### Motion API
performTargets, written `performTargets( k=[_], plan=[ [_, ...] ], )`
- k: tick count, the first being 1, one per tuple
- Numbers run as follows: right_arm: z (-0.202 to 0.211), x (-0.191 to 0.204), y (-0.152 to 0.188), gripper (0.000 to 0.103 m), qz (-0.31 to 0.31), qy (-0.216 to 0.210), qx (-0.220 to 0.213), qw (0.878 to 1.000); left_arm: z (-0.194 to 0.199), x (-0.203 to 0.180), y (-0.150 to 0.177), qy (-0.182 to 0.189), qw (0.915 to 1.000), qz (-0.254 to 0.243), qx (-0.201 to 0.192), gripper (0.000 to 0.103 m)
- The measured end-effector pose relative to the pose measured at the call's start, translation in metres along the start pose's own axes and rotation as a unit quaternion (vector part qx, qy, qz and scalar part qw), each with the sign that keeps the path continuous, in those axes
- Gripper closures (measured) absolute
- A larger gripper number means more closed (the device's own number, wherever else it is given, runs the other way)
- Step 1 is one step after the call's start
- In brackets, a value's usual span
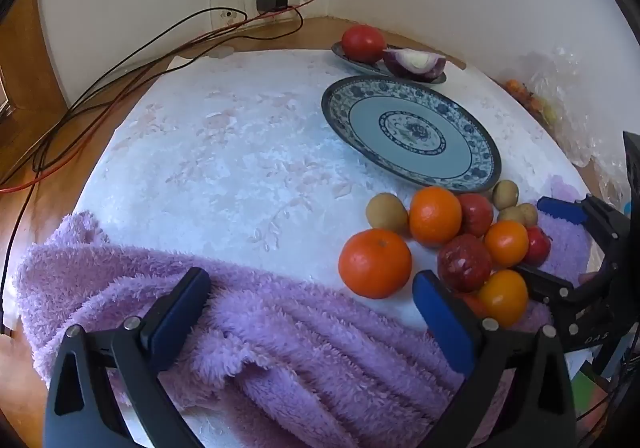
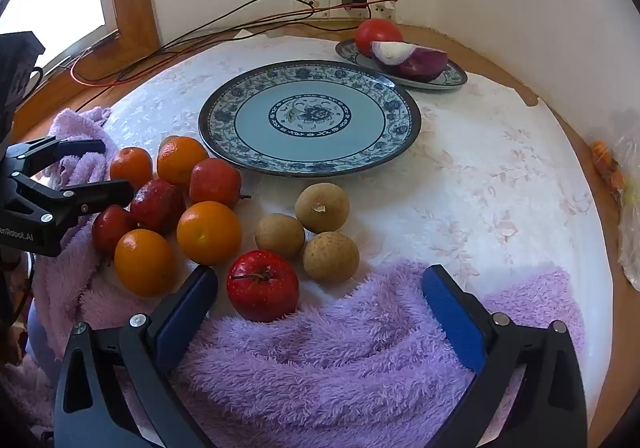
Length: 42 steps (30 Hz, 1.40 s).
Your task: Organize fruits
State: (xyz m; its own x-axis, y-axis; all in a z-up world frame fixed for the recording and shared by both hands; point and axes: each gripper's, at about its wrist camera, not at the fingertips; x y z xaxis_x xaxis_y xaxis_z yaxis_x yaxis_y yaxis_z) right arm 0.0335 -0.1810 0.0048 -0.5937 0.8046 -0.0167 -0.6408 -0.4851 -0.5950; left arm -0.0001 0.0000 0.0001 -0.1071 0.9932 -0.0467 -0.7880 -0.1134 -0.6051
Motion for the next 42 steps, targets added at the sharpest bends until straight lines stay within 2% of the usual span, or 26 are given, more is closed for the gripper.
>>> performTargets(
  k=[6, 12, 15, 20, 42],
  plan=[
    [0.002, -0.002, 0.003, 0.000, -0.014, 0.003, 0.005, 1.000, 0.001, 0.001, -0.007, 0.010, 0.9998, -0.004, 0.019, 0.000],
    [-0.004, -0.008, 0.005, 0.000, -0.014, 0.005, 0.009, 1.000, 0.006, 0.001, 0.003, 0.007, 1.0000, -0.005, -0.001, 0.000],
    [-0.003, -0.005, 0.007, 0.000, -0.018, 0.011, -0.003, 1.000, 0.004, -0.003, 0.002, 0.002, 1.0000, -0.005, 0.008, 0.000],
    [-0.002, -0.010, 0.011, 0.000, -0.024, 0.017, -0.017, 0.999, 0.004, -0.004, 0.003, 0.005, 1.0000, -0.007, -0.001, 0.000],
    [-0.002, -0.007, 0.008, 0.000, -0.028, 0.020, -0.007, 0.999, 0.004, -0.002, 0.001, 0.004, 0.9999, -0.009, -0.004, 0.000]
  ],
)
Point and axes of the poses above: each gripper's, at about its wrist camera, not at the fingertips, and z roughly against the way its jaws point, x to its left, y to its underside, and after that the axes turned 1 degree about -y, right-handed
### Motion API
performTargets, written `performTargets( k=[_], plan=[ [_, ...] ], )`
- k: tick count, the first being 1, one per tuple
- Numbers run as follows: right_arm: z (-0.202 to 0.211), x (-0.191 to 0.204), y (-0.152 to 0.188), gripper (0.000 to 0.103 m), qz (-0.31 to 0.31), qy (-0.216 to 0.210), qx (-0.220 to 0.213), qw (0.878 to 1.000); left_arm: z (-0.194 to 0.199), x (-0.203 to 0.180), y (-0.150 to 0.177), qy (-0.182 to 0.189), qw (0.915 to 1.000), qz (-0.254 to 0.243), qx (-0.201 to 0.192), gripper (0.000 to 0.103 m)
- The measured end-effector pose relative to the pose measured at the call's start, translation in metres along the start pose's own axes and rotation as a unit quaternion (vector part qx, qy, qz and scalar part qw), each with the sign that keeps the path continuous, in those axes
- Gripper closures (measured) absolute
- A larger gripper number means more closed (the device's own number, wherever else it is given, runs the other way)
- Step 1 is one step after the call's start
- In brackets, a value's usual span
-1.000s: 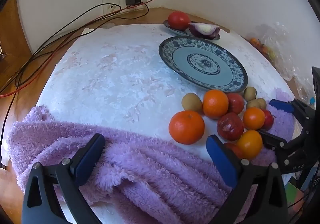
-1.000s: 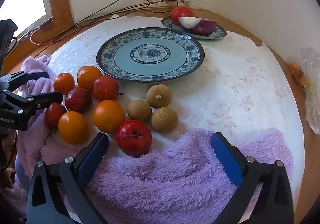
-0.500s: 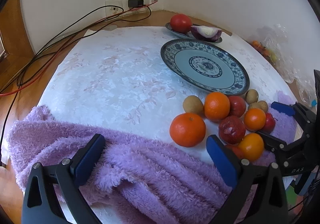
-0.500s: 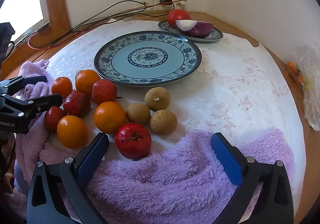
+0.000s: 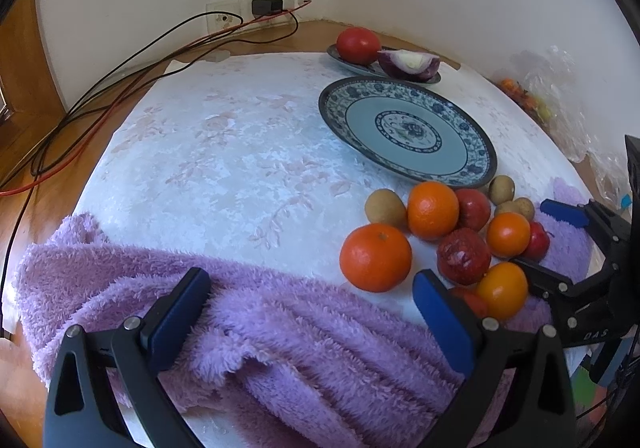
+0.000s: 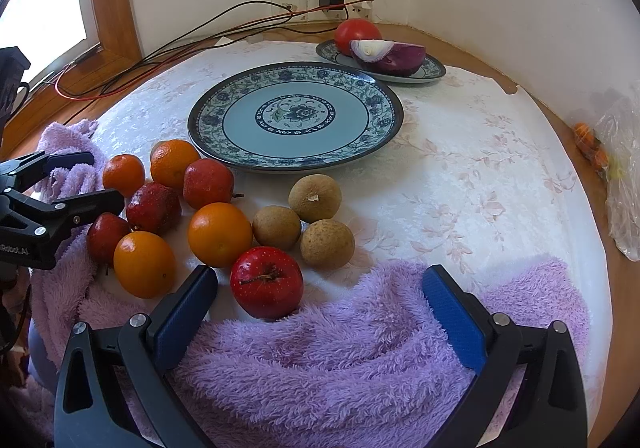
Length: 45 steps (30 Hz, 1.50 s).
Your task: Organize fruits
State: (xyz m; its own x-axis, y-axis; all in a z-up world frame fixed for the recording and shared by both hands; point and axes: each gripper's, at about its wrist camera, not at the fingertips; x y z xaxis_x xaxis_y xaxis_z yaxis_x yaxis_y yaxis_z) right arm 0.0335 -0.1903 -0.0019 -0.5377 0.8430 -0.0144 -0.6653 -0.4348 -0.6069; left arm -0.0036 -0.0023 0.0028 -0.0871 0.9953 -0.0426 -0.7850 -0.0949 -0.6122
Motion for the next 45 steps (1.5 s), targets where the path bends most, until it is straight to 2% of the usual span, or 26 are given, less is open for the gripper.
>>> performTargets(
  k=[45],
  plan=[
    [-0.0001, 0.0008, -0.0002, 0.000, -0.001, 0.002, 0.000, 1.000, 0.0017, 0.0033, 0.0024, 0.003, 1.0000, -0.002, -0.004, 0.000]
  ],
)
Point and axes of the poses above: each gripper's, at about its wrist camera, not at the fingertips, and z roughly against the way its jaws point, x to its left, y to its underside, and after that the axes turned 1 degree about -y, right-handed
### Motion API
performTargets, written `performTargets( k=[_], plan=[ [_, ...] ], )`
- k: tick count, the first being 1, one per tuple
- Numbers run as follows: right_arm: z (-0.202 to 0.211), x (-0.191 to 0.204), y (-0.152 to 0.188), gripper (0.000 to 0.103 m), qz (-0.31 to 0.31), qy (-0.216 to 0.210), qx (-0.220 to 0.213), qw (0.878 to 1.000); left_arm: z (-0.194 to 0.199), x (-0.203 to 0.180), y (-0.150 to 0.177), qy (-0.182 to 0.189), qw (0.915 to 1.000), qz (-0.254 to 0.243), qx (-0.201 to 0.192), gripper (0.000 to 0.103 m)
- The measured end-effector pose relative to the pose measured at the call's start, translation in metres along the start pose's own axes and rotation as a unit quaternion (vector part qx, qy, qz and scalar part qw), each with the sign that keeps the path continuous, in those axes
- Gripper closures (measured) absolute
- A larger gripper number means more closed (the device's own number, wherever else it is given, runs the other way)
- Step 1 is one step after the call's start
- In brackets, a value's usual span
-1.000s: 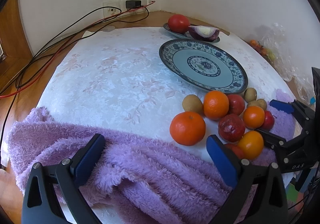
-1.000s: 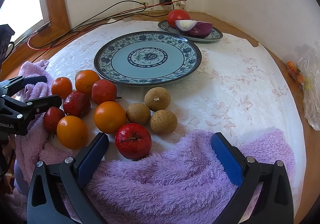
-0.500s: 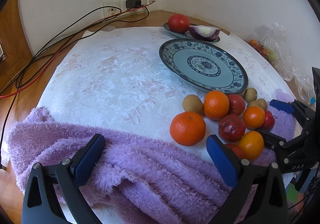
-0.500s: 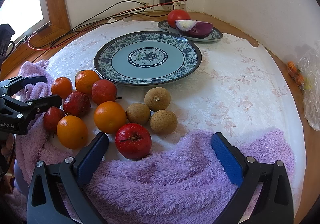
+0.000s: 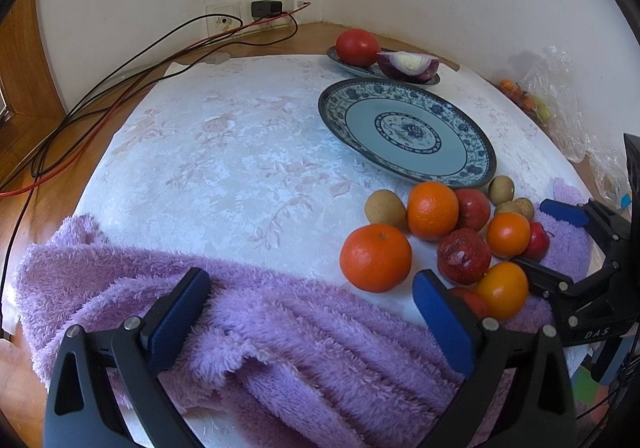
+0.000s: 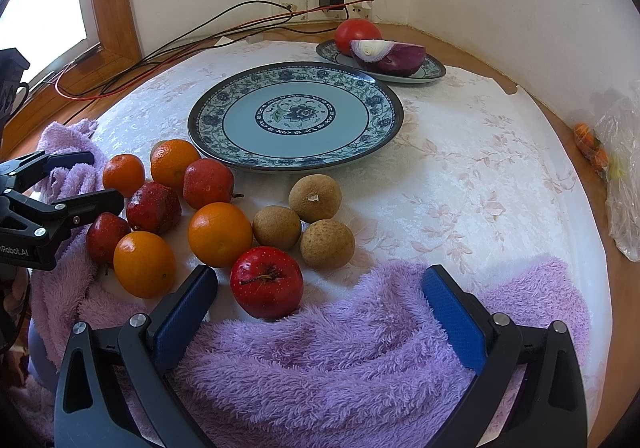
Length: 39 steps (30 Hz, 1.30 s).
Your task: Organize fruits
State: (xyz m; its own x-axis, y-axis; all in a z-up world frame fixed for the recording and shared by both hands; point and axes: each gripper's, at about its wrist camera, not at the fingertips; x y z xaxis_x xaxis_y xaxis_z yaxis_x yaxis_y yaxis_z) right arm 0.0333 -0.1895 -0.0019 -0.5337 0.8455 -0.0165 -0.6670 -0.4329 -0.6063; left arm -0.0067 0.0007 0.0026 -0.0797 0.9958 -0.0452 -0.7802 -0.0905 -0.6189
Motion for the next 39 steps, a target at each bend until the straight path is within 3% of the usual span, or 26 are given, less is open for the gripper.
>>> performTargets(
  k=[16, 39],
  plan=[
    [-0.003, -0.001, -0.003, 0.000, -0.001, -0.001, 0.014, 1.000, -0.008, -0.003, -0.007, -0.007, 0.9999, 0.002, 0.016, 0.000],
    [-0.004, -0.002, -0.007, 0.000, -0.001, -0.002, 0.021, 1.000, -0.004, 0.000, 0.003, 0.007, 0.9999, -0.014, 0.003, 0.000]
  ],
)
Point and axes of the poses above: each gripper's, at about its wrist camera, not at the fingertips, and z roughly against the way its jaws point, x to its left, y to its underside, and after that the axes turned 1 degree about -y, right-handed
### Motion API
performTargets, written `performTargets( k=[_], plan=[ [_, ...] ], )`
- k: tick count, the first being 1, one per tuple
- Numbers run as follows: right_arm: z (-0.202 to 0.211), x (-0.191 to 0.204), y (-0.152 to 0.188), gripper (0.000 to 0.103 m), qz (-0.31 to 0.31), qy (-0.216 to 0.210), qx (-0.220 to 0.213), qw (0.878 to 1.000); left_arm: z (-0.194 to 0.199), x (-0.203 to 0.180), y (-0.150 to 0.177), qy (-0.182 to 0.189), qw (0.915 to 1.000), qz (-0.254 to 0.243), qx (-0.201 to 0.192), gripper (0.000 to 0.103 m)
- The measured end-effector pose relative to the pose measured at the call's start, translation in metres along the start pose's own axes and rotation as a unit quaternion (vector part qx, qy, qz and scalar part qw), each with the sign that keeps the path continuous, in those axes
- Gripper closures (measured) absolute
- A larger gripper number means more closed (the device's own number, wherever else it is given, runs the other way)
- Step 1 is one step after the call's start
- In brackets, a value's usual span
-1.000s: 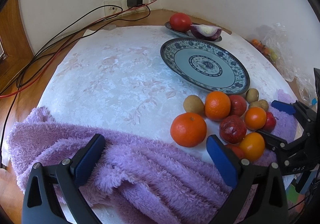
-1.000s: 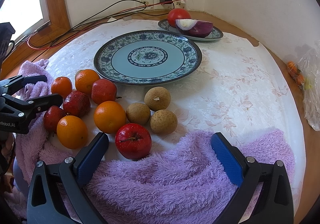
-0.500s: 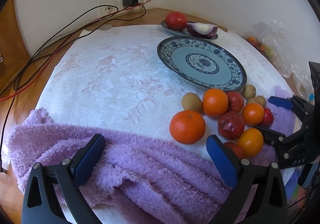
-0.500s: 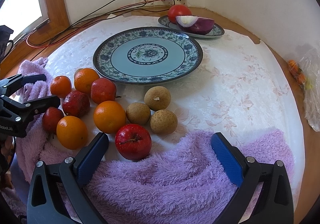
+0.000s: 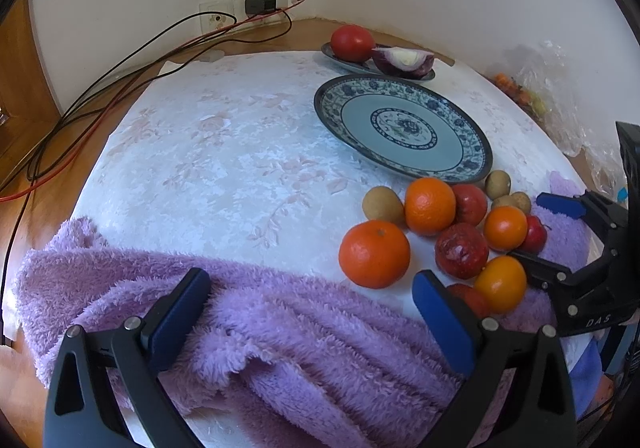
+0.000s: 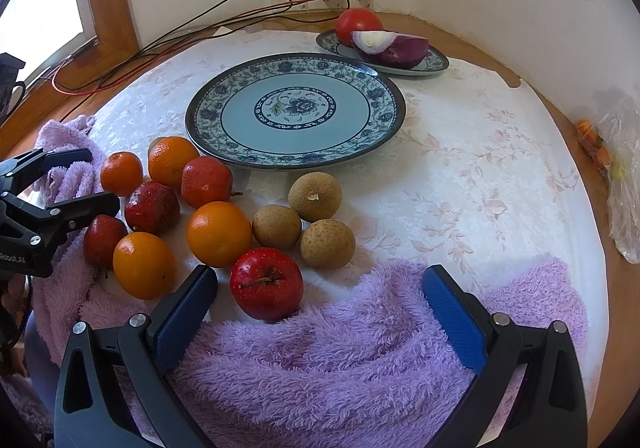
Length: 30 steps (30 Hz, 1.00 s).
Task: Organize fruits
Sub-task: 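Grasp the orange with the left tool while the right tool grasps the red apple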
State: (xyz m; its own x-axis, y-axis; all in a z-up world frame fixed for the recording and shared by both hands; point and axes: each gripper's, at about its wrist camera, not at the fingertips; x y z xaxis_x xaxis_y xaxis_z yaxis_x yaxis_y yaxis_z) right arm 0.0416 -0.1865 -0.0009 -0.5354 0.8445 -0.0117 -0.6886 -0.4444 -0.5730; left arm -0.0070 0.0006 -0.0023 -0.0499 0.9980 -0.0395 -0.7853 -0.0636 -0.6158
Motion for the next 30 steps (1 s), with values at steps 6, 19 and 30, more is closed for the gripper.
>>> performTargets(
  k=[6, 19, 30],
  plan=[
    [0.001, 0.001, 0.000, 0.001, 0.000, 0.002, 0.001, 1.000, 0.003, 0.000, -0.004, -0.015, 0.9998, -0.005, 0.007, 0.008],
    [0.020, 0.001, 0.004, 0.041, 0.000, -0.026, -0.010, 1.000, 0.005, -0.020, -0.013, 0.002, 0.9995, -0.032, 0.001, 0.033],
    [0.018, 0.001, -0.001, 0.071, -0.012, -0.035, -0.014, 0.999, 0.001, -0.029, -0.011, 0.026, 0.9991, -0.030, 0.014, 0.066]
  ],
)
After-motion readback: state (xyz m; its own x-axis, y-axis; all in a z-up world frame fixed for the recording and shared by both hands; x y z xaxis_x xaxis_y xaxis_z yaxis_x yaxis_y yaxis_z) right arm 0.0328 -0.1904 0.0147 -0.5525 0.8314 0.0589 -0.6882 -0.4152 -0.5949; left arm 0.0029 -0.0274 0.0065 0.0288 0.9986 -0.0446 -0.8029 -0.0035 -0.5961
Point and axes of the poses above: each gripper's, at about its wrist camera, not at the fingertips, and z roughly against the way its jaws point, x to its left, y to its underside, and after that the axes turned 1 degree about -y, right-handed
